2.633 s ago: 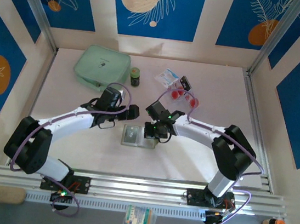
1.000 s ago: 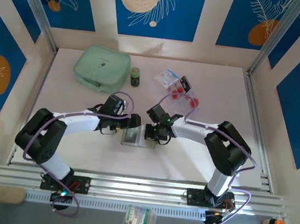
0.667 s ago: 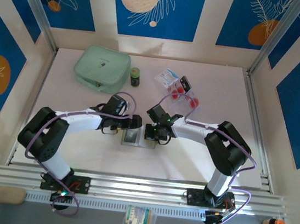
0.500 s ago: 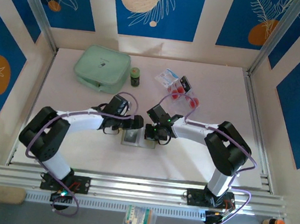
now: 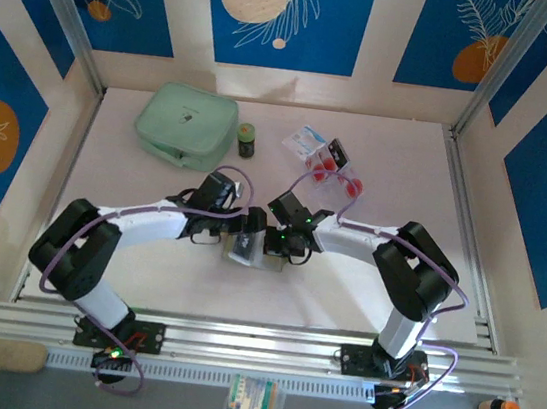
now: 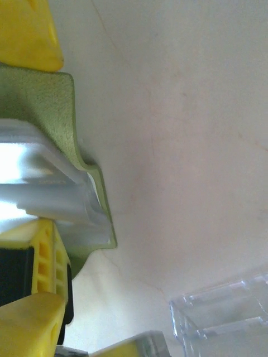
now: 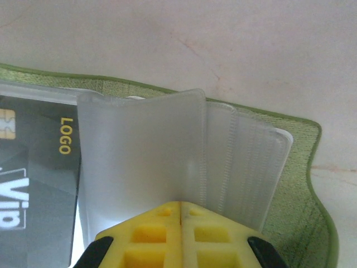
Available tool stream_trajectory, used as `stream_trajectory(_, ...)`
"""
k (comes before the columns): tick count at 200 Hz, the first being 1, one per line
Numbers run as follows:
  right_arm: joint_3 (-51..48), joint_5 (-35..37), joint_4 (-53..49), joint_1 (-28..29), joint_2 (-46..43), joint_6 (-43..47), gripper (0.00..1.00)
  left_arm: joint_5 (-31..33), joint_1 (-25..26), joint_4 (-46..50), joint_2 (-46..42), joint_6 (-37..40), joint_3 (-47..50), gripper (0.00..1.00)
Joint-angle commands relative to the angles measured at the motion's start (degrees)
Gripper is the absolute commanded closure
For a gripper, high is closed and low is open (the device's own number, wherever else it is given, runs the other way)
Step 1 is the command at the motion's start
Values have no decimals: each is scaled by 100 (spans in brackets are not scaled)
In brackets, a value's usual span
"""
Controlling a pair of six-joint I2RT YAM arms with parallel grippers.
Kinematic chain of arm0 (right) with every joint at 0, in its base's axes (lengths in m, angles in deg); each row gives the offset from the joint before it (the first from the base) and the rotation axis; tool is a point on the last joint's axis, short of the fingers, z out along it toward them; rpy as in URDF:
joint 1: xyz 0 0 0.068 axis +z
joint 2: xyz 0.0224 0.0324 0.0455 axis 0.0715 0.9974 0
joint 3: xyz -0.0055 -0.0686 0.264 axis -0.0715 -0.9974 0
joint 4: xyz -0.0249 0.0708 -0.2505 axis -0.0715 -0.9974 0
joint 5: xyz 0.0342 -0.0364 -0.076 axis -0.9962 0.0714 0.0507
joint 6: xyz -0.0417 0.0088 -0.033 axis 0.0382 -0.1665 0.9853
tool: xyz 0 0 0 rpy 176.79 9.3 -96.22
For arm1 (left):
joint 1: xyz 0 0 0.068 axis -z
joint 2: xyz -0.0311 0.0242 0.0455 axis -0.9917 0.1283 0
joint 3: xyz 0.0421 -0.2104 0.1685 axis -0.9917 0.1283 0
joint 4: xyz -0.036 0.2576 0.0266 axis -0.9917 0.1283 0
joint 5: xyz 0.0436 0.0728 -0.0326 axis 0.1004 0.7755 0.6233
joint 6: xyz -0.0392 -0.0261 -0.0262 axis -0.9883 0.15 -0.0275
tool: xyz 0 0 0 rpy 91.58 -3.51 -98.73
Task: Put the credit cards into the card holder
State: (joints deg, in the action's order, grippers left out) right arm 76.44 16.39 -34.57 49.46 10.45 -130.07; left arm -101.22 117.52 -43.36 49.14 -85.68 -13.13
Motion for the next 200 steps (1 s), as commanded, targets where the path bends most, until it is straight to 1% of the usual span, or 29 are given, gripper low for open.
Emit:
stream_trajectory(1, -301, 84, -497, 24, 329, -58, 100, -328, 70, -747, -294, -464, 244, 0)
stream_trajectory(75, -310, 101, -524, 25, 307, -57, 100, -331, 68, -1843, -651, -1130, 828, 0)
stream_trajectory(116, -217, 72, -606, 9, 203, -26, 100, -294, 70, -2102, -716, -1307, 982, 0)
stream_trajectory(177, 266, -127, -957, -148, -627, 170, 100, -294, 70, -2044, -732, -1308, 1006, 0)
stream_trajectory(200, 275, -68, -1139, -241, -1007, 166, 95, -294, 68, -2060, -750, -1310, 1024, 0)
